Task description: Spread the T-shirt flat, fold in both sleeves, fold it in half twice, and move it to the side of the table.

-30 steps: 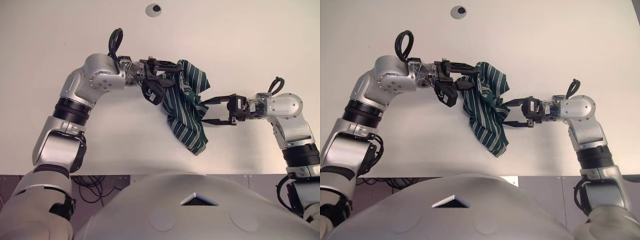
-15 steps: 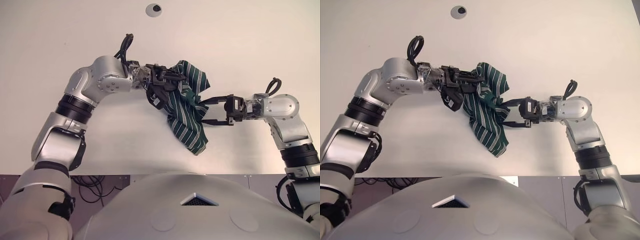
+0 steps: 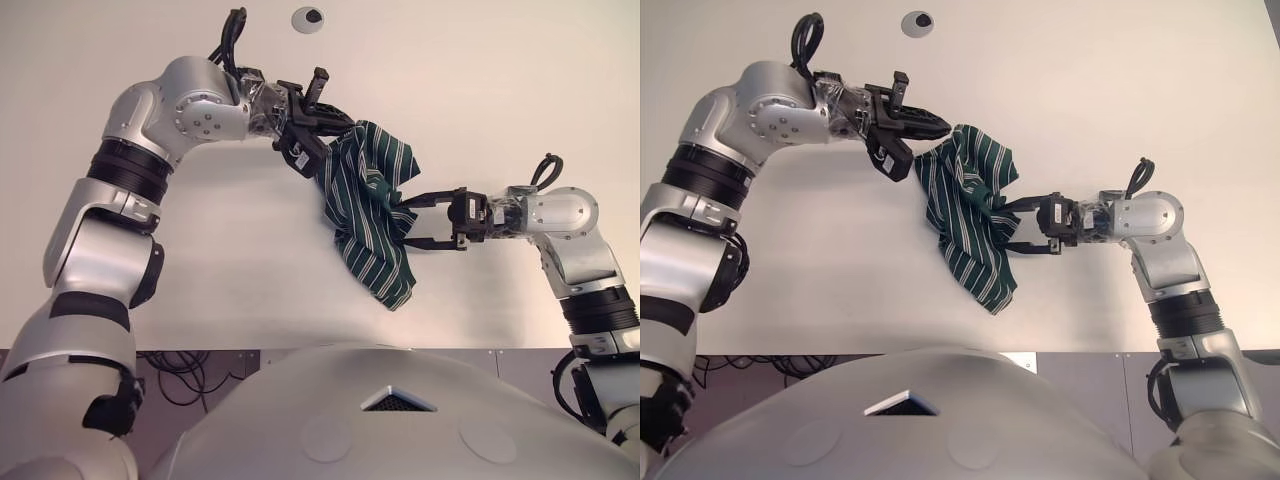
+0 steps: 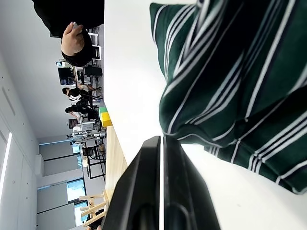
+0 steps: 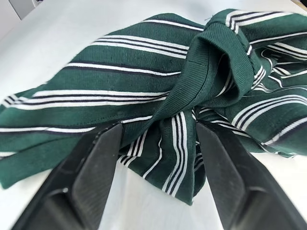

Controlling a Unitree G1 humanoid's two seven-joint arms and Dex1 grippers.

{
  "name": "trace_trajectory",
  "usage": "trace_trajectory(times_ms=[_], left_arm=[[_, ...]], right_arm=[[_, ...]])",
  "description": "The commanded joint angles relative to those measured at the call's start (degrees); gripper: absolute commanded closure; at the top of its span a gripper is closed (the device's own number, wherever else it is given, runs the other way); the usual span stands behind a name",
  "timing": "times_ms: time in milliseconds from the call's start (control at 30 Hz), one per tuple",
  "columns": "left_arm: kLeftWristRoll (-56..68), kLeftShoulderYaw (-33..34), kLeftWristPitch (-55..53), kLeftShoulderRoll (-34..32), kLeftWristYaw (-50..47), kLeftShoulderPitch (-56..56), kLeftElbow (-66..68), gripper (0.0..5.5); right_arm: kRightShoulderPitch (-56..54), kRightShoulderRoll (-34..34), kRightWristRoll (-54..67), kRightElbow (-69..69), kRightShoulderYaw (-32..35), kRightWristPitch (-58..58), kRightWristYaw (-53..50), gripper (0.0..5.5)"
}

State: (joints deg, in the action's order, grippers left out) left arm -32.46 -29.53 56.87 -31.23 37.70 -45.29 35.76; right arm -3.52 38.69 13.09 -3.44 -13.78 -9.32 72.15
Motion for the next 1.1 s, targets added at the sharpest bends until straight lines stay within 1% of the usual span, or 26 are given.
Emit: trace_trajectory(times_ms=[33,100,167,200,333,567,600,667,700,867,1100], left_arm=[[-0.48,-0.87,2.08,-0.92,-0.27,-2.04,2.69,5.46],[0.33,-0.82,2.57,-0.72,-0.23,-2.48,4.05,5.46],[1.86,-0.74,2.61,-0.52,0.81,-2.84,4.94,5.21],[2.43,-0.81,2.65,-0.46,1.41,-3.08,5.26,4.98],[3.75,-1.4,3.09,-0.19,2.89,-3.49,4.97,4.35],[3.02,-3.01,4.01,0.94,3.54,-3.85,5.83,3.38],[2.74,-3.33,4.19,1.0,3.49,-3.91,6.31,3.17],[1.18,-3.7,4.97,1.34,1.94,-4.12,7.12,2.97],[-0.43,-4.01,5.61,1.52,0.56,-4.2,7.27,2.76],[-7.16,-5.74,7.41,1.62,-4.67,-3.76,6.88,2.76],[-7.3,-6.53,7.58,2.14,-5.36,-3.53,4.36,2.76]], right_arm=[[-0.74,-0.39,0.22,1.13,0.38,0.07,-0.41,2.7],[-0.7,-0.35,0.27,1.22,0.52,0.11,-0.53,2.7],[-0.62,-0.29,0.23,1.1,0.62,-0.05,-0.6,2.7],[-0.57,-0.28,0.18,1.03,0.65,-0.16,-0.66,2.7],[-0.57,-0.25,0.1,0.88,0.63,-0.42,-0.86,2.7],[-0.6,-0.31,0.07,0.94,0.47,-0.56,-1.2,2.7],[-0.58,-0.3,0.06,0.99,0.48,-0.55,-1.24,2.7],[-0.5,-0.25,0.09,1.06,0.52,-0.56,-1.26,2.7],[-0.5,-0.26,0.11,1.08,0.51,-0.55,-1.26,2.7],[-0.61,-0.51,0.09,0.97,0.35,-0.61,-1.29,2.7],[-0.54,-0.71,-0.02,1.1,0.18,-0.6,-1.5,2.7]])
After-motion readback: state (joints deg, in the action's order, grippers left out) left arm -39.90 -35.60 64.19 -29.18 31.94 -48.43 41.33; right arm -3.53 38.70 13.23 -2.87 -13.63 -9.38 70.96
